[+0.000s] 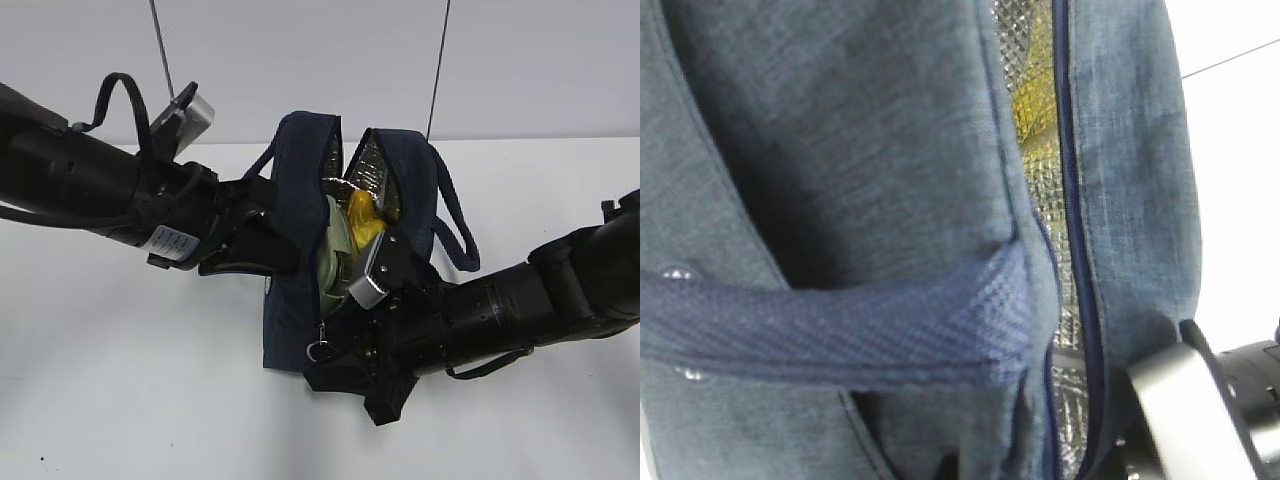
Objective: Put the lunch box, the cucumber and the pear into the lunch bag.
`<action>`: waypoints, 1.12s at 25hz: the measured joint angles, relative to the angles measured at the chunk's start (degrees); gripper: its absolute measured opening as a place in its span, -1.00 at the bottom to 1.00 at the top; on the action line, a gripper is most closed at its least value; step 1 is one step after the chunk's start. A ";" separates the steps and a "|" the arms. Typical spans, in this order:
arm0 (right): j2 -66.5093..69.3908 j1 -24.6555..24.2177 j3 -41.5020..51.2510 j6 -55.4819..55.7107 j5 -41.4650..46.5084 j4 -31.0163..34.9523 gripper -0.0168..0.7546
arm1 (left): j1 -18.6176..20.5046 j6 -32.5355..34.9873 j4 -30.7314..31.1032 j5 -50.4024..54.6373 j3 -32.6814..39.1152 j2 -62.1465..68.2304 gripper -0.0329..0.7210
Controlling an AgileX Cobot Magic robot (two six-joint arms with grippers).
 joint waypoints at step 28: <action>-3.87 0.00 0.00 5.15 -0.96 -5.00 -0.94 | 0.00 0.00 0.13 0.00 0.00 0.00 -0.94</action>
